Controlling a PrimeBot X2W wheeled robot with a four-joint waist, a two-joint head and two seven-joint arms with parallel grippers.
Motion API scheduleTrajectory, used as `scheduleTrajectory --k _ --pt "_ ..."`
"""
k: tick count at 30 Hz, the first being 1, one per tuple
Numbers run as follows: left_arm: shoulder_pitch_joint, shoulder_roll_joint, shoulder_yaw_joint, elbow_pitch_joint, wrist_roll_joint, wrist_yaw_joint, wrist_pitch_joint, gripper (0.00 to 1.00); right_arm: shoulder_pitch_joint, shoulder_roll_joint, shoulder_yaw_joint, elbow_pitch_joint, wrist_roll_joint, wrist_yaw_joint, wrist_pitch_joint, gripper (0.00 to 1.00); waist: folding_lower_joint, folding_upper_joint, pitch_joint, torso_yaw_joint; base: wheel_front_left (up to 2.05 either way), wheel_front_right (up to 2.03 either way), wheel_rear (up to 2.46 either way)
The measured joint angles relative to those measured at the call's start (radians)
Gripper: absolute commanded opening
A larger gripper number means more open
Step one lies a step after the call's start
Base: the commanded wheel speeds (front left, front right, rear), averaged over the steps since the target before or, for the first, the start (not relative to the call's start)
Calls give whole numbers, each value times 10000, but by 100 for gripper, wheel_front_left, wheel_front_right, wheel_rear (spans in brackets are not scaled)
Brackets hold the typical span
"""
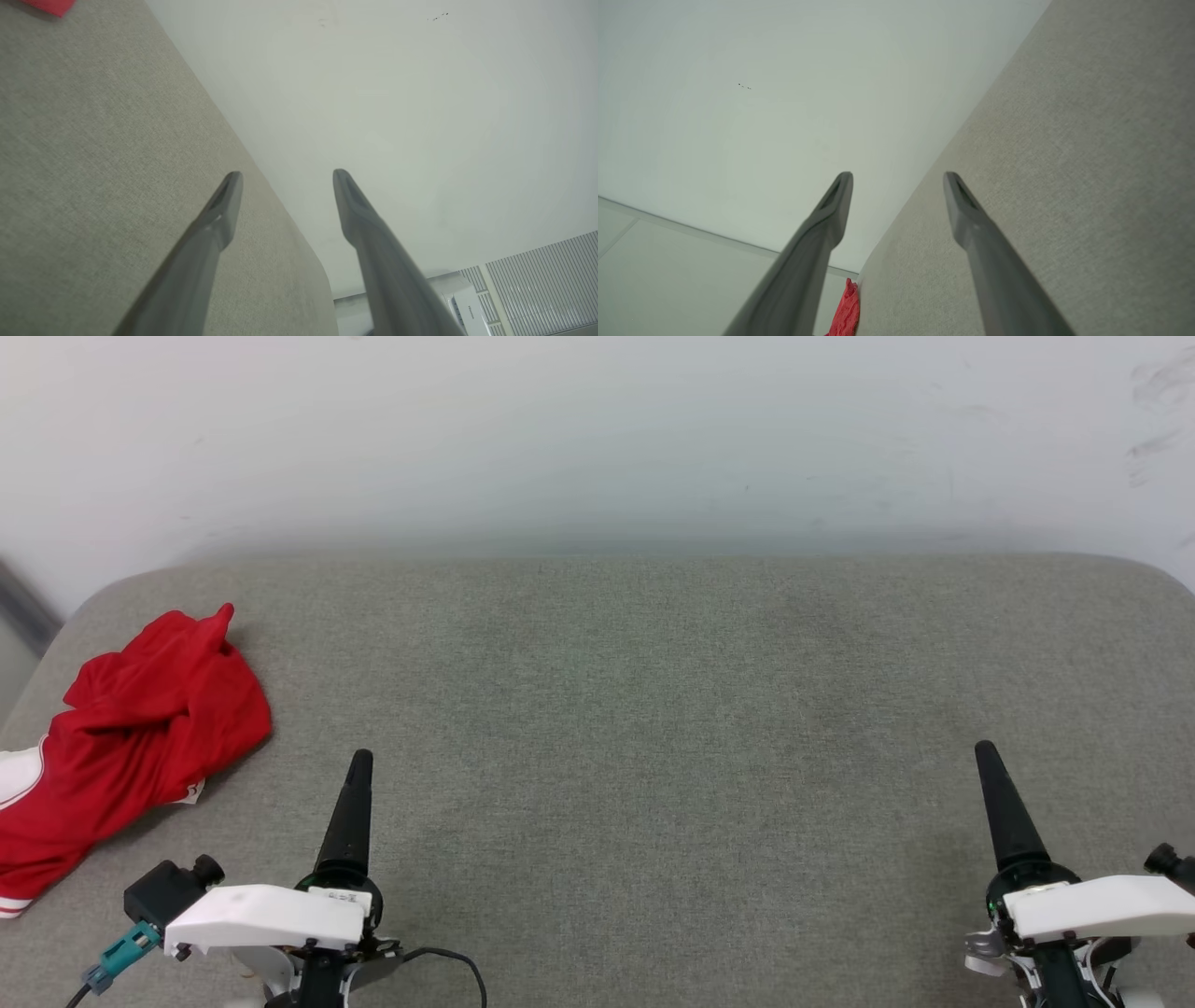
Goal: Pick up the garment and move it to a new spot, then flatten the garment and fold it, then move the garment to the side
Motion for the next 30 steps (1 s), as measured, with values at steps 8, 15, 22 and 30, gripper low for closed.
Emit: scheduleTrajectory --k 8,15,22,30 --pt "-6 2 -86 -96 2102 4 -303 100 2 27 184 -128 -2065 0 -270 100 0 0 -15 4 0 0 0" --pt "-7 21 -165 -128 3701 153 -525 100 3 40 322 -232 -3542 0 -357 100 0 0 -35 10 0 0 0" --pt "-6 153 -309 -117 4951 341 -769 100 8 50 393 -326 -4876 0 -376 100 0 0 -61 15 0 0 0" --pt "-6 403 -481 -107 6140 569 -999 100 44 58 378 -454 -6199 0 -403 100 1 0 -83 14 0 0 0"
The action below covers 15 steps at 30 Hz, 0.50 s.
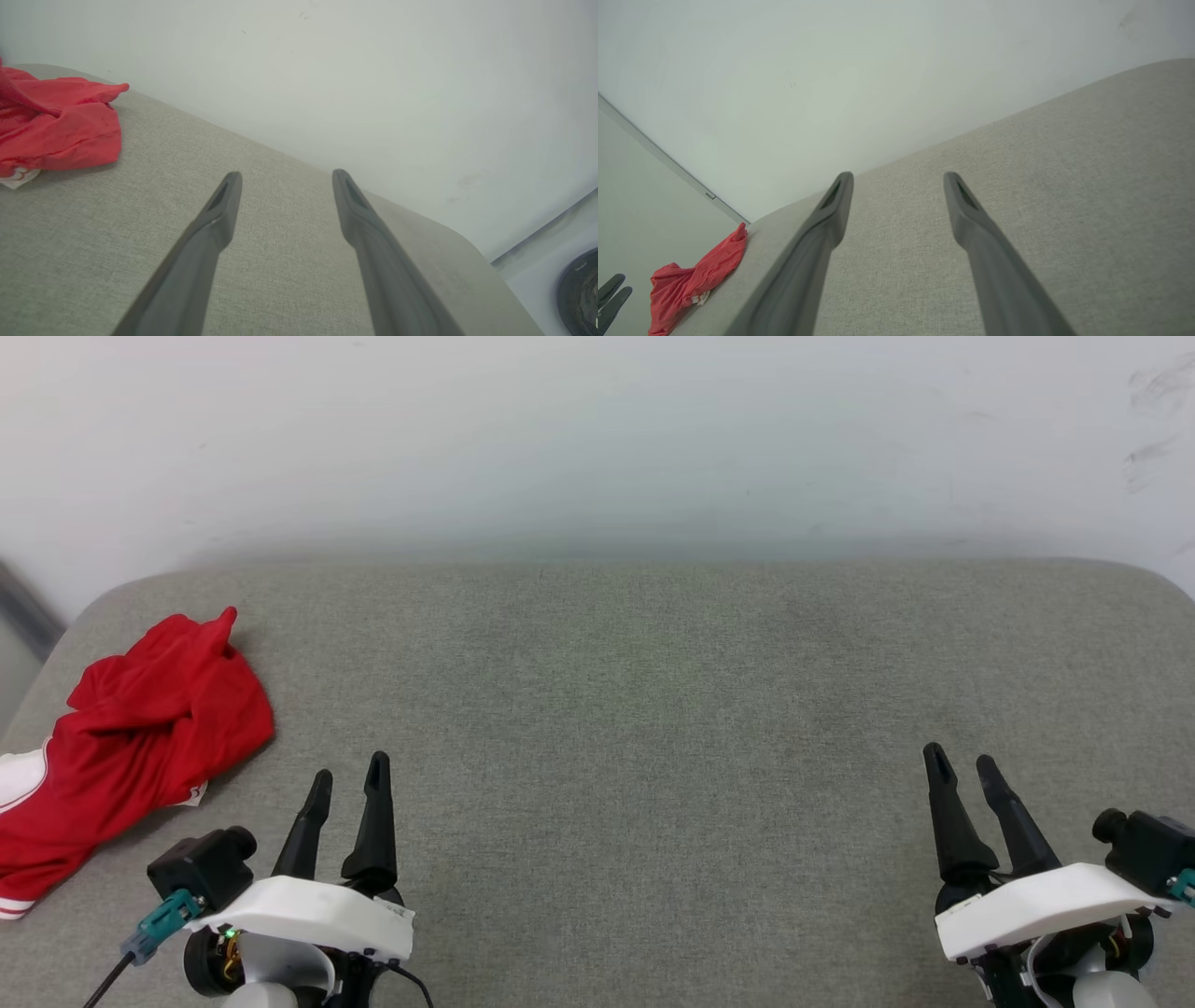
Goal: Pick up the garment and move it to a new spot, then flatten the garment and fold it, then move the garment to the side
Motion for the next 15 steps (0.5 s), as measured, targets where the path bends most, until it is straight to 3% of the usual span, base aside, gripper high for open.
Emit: scheduleTrajectory --k 15 --pt "-6 332 -328 69 1678 385 -405 100 10 12 15 -132 -1802 0 -48 100 0 0 -25 12 0 0 0"
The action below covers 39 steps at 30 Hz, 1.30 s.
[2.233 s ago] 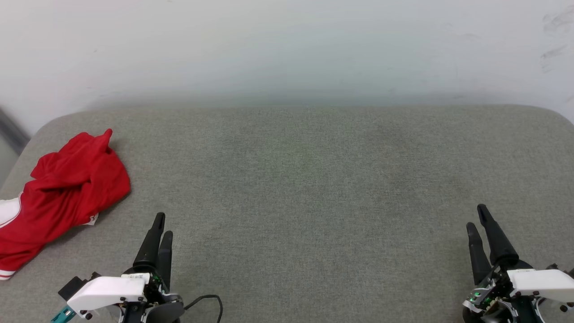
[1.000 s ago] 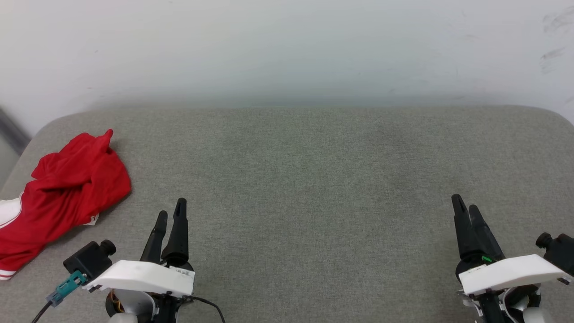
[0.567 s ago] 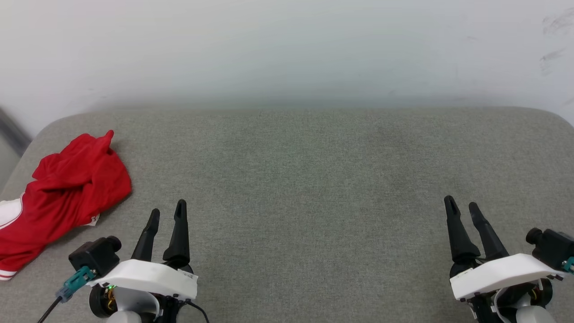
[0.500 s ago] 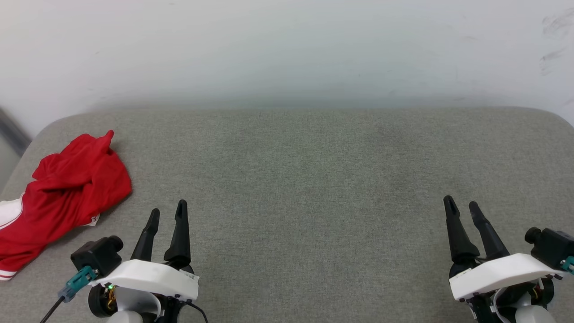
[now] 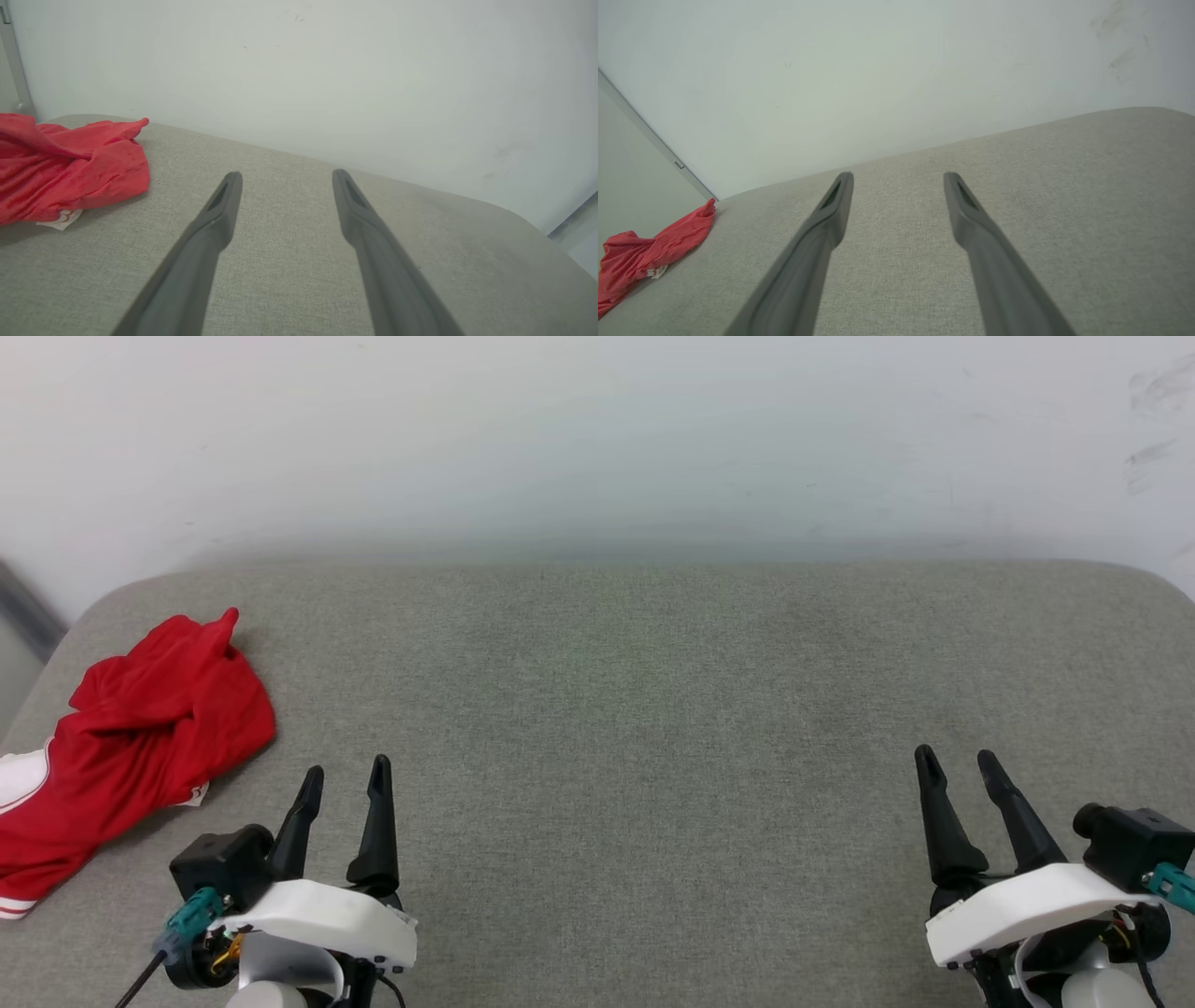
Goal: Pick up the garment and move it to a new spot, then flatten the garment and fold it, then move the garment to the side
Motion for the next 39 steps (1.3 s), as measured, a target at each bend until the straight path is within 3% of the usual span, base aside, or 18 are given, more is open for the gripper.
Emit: scheduleTrajectory --k 26,39 --pt "-90 144 -447 259 2077 174 -612 100 30 4 -115 -209 -2119 2 -82 100 0 0 -52 -43 0 0 0" --pt "-230 0 -339 635 2579 -15 -867 100 69 4 -128 -316 -2972 4 -213 100 0 0 -56 -78 0 0 0"
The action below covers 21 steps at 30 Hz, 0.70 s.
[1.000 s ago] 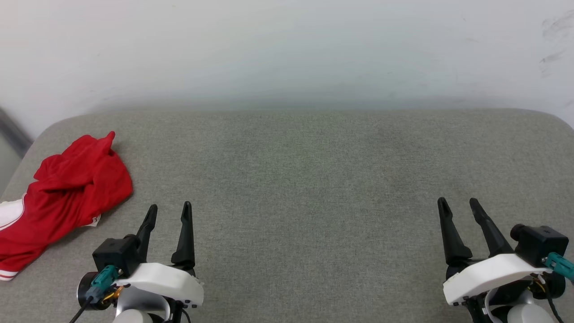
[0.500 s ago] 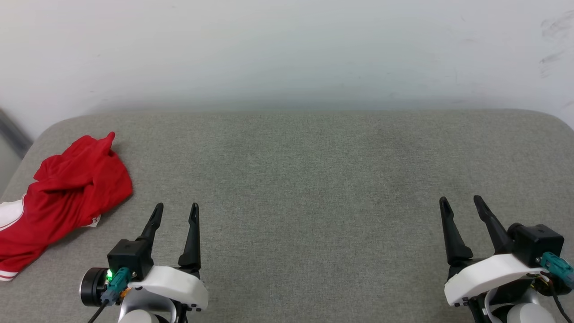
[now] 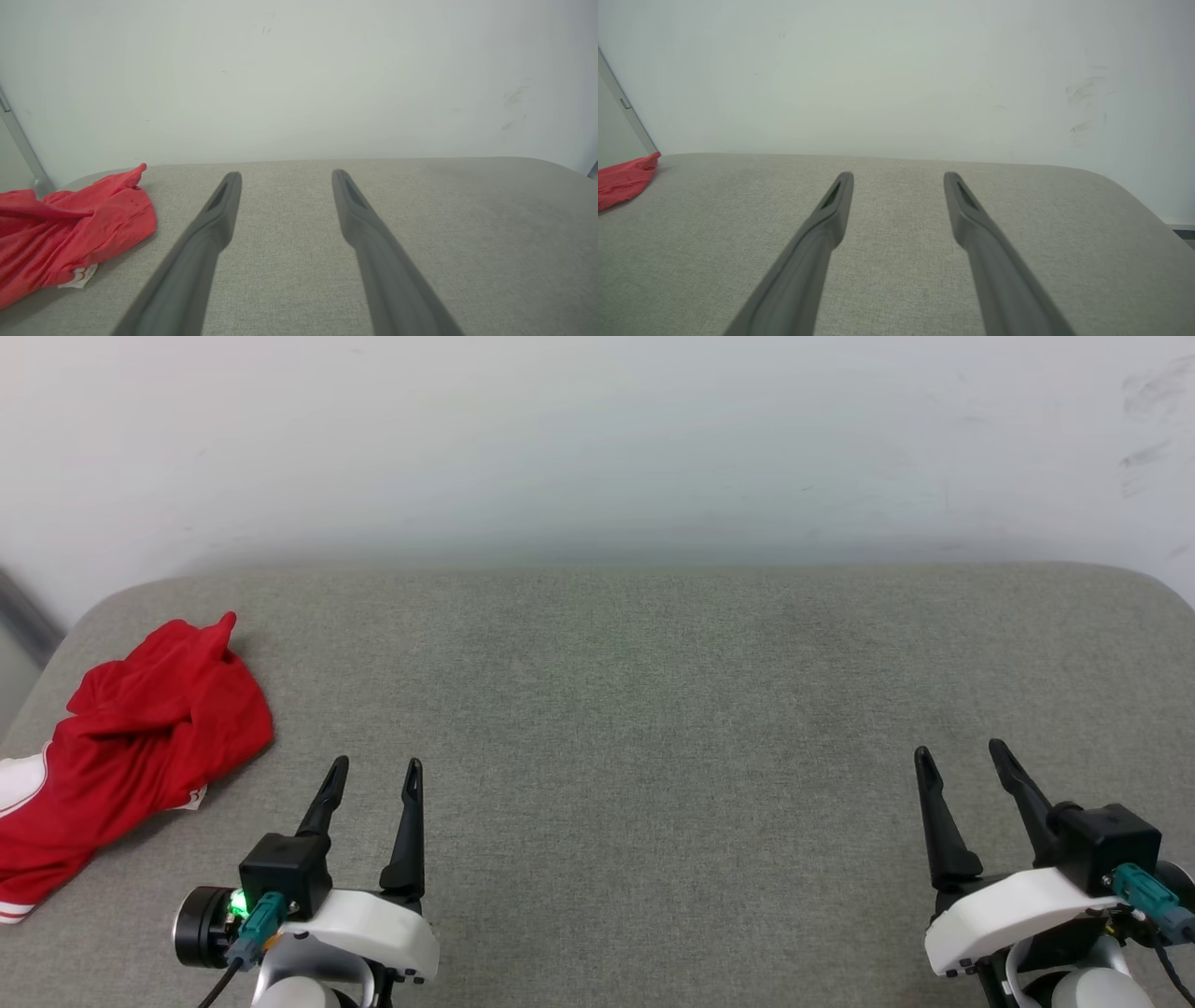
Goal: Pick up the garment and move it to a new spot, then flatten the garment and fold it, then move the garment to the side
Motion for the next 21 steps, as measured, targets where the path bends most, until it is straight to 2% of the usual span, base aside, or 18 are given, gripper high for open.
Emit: scheduleTrajectory --k 13,18,21 --pt "-157 -211 113 249 495 -180 -219 100 64 0 -84 -169 -663 0 -123 100 0 0 47 230 0 0 0" --pt "-205 -288 282 303 368 -238 -219 100 81 0 -4 -326 -604 0 -82 100 0 0 106 682 0 0 0" --pt "-263 -322 474 318 268 -265 -221 100 90 0 75 -491 -491 0 -40 100 0 0 152 1223 0 0 0"
